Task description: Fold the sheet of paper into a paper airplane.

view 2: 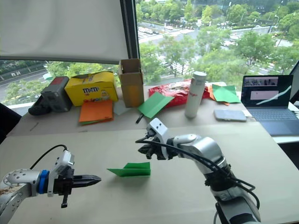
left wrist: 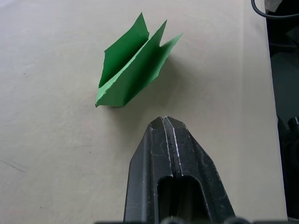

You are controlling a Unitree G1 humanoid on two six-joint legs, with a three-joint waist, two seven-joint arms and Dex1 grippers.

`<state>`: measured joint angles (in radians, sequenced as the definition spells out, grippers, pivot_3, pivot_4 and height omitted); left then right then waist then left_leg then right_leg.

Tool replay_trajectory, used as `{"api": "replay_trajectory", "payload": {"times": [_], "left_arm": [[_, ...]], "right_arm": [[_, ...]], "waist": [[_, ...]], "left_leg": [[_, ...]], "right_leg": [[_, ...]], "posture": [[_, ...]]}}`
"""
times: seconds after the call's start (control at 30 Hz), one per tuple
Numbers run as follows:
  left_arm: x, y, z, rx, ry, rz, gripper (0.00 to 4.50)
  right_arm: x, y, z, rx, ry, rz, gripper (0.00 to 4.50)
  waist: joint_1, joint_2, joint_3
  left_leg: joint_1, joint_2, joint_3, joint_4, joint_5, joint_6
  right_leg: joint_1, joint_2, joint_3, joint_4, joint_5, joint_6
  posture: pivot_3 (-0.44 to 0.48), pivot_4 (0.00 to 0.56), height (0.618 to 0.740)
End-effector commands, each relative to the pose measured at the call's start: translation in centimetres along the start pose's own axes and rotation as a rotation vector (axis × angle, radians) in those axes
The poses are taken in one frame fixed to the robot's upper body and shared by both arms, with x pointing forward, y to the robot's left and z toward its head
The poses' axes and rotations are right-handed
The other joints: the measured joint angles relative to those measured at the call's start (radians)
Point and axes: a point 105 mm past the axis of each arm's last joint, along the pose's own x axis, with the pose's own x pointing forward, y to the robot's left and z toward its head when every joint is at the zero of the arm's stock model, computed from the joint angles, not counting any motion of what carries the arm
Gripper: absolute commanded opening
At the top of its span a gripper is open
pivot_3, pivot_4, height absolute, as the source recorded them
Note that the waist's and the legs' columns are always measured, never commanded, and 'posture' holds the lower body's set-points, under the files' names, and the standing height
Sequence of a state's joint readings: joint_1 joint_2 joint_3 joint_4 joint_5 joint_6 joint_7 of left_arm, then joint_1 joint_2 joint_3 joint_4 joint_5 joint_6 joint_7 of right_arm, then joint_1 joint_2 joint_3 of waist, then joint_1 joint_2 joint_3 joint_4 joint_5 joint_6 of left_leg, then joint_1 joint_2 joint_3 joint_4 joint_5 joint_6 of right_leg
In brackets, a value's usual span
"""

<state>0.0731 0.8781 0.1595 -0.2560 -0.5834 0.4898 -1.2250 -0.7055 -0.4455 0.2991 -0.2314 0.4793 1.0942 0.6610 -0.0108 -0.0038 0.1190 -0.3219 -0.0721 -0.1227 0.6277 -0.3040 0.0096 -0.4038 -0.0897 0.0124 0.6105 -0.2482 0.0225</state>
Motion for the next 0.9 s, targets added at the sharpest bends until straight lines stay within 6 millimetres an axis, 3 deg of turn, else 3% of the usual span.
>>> {"api": "replay_trajectory", "payload": {"times": [0.03, 0.13, 0.23, 0.37, 0.67, 0.9], "left_arm": [[-0.3, 0.1, 1.2, 0.044, -0.043, 0.014, 0.00], [-0.5, 0.4, 1.4, 0.054, -0.051, 0.028, 0.00], [-0.7, 0.6, 1.1, 0.061, -0.044, 0.044, 0.00], [-1.1, 0.4, 0.4, 0.047, -0.013, 0.042, 0.00], [-1.5, 0.4, 0.3, 0.061, -0.021, 0.078, 0.00], [-1.4, 0.9, 0.9, 0.081, -0.061, 0.108, 0.00]], "right_arm": [[-0.9, 0.9, 3.0, -0.137, -0.076, -0.009, 0.04], [-1.0, 2.5, 2.1, -0.146, 0.036, 0.084, 0.04], [-0.7, 5.3, 0.8, -0.221, 0.147, 0.272, 0.88], [1.3, 4.2, 0.4, -0.344, 0.188, 0.210, 2.27], [3.5, 4.4, 0.2, -0.386, 0.182, 0.226, 2.27], [4.1, 4.5, -2.2, -0.376, 0.234, 0.225, 2.27]], "waist": [[-0.002, 0.000, 0.000], [-0.002, 0.000, 0.000], [-0.002, 0.000, 0.000], [-0.004, 0.000, 0.000], [-0.001, 0.000, 0.000], [-0.002, 0.000, -0.001]], "left_leg": [[0.000, 0.000, 0.000, 0.000, 0.000, 0.000], [0.000, 0.000, 0.000, 0.000, 0.000, 0.000], [0.000, 0.001, 0.000, 0.000, 0.000, 0.000], [0.000, 0.001, 0.000, 0.000, 0.000, 0.000], [0.001, 0.000, 0.000, 0.000, 0.000, -0.001], [0.001, 0.000, 0.000, 0.000, 0.000, -0.001]], "right_leg": [[0.000, 0.000, 0.000, 0.000, 0.000, 0.000], [0.000, 0.000, 0.000, 0.000, 0.000, 0.000], [0.000, 0.000, 0.000, 0.000, 0.000, 0.000], [0.000, 0.000, -0.001, 0.000, 0.000, 0.000], [-0.001, 0.000, -0.001, 0.000, 0.000, 0.000], [-0.001, 0.000, -0.001, 0.000, 0.000, 0.000]], "posture": [[0.000, 0.150, 0.740], [0.000, 0.150, 0.740], [0.000, 0.150, 0.740], [0.000, 0.150, 0.740], [0.000, 0.150, 0.740], [0.000, 0.150, 0.740]]}}
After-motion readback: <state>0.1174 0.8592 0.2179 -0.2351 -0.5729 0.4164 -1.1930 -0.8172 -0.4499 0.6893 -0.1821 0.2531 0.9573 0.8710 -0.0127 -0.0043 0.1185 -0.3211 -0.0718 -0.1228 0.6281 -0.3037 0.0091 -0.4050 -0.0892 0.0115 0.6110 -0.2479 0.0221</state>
